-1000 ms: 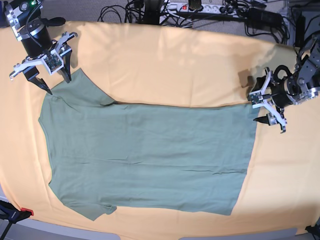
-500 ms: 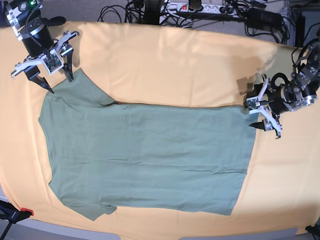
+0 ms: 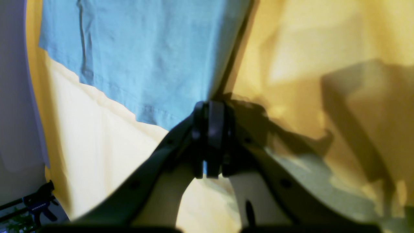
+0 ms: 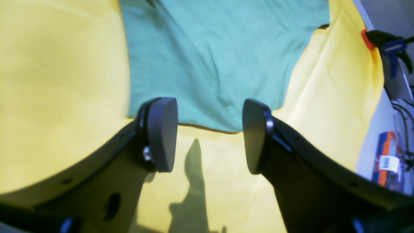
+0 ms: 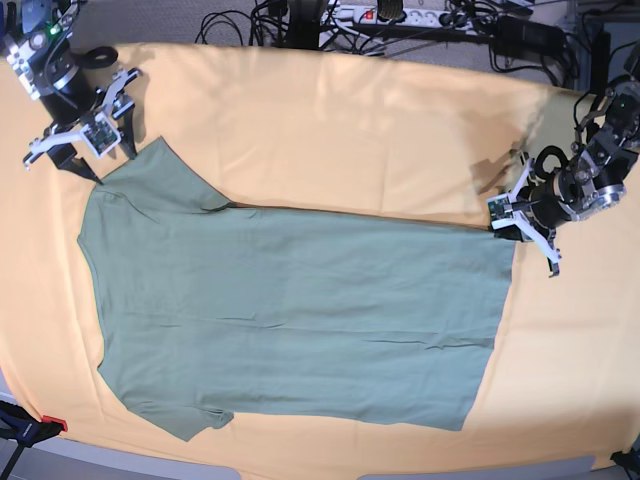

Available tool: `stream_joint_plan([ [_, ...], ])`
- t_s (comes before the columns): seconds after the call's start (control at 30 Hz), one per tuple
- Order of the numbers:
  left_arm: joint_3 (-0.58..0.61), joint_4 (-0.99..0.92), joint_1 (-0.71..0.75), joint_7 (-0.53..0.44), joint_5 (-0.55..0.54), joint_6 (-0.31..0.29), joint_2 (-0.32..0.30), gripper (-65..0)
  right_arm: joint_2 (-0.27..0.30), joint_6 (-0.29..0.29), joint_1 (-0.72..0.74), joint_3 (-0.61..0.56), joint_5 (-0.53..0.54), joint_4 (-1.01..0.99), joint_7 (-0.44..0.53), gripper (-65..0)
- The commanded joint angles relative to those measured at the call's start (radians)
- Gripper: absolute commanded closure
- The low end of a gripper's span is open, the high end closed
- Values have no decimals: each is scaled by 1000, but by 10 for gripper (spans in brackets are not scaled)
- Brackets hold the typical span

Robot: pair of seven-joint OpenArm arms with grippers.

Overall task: Fold the T-shirt properly
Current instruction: 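Lower both grippers onto one side edge of the green shirt and grasp, then lift the grasped side edge with both grippers, pulling it taut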

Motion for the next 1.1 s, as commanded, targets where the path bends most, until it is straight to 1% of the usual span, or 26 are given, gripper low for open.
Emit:
stream_joint_plan([
  [0.0, -13, 10, -20, -3, -2, 18, -27, 0, 27, 0, 13, 6, 6, -9, 19, -350],
  [0.2, -13, 10, -20, -4, -14, 17, -27, 0, 98, 78, 100, 0, 82, -129, 25, -350],
  [0.37, -13, 10, -19, -4, -14, 17, -27, 0, 146, 91, 168, -47, 85, -224, 29, -350],
  [0.53, -13, 10, -20, -4, -14, 17, -27, 0, 146, 98, 241, -157, 84, -327, 28, -350],
  [0.6, -13, 10, -19, -4, -14, 17, -27, 0, 146, 91, 278, -202, 61, -365, 27, -350],
  [0.7, -13, 10, -19, -3, -14, 17, -27, 0, 146, 16, 320, -231, -8, -400, 24, -350],
  [0.77, -13, 10, -16, -3, -13, 17, -28, 0, 147, -3, 337, -231, -32, -411, 13, -350],
  [0.83, -13, 10, -14, -3, -13, 16, -28, 0, 147, -10, 340, -231, -26, -411, -22, -350],
  [0.87, -13, 10, -14, -3, -13, 16, -28, 0, 147, 4, 339, -231, -17, -411, -36, -349],
  [0.97, -13, 10, -16, -4, -13, 17, -28, 0, 147, 74, 339, -231, 38, -411, -98, -345],
  [1.0, -13, 10, -17, -4, -14, 17, -27, 0, 147, 92, 339, -231, 62, -412, -108, -329],
  [1.03, -13, 10, -17, -4, -14, 17, -27, 0, 147, 107, 339, -231, 85, -411, -116, -291],
  [1.07, -13, 10, -17, -4, -14, 17, -27, 0, 147, 119, 339, -231, 101, -412, -116, -231],
])
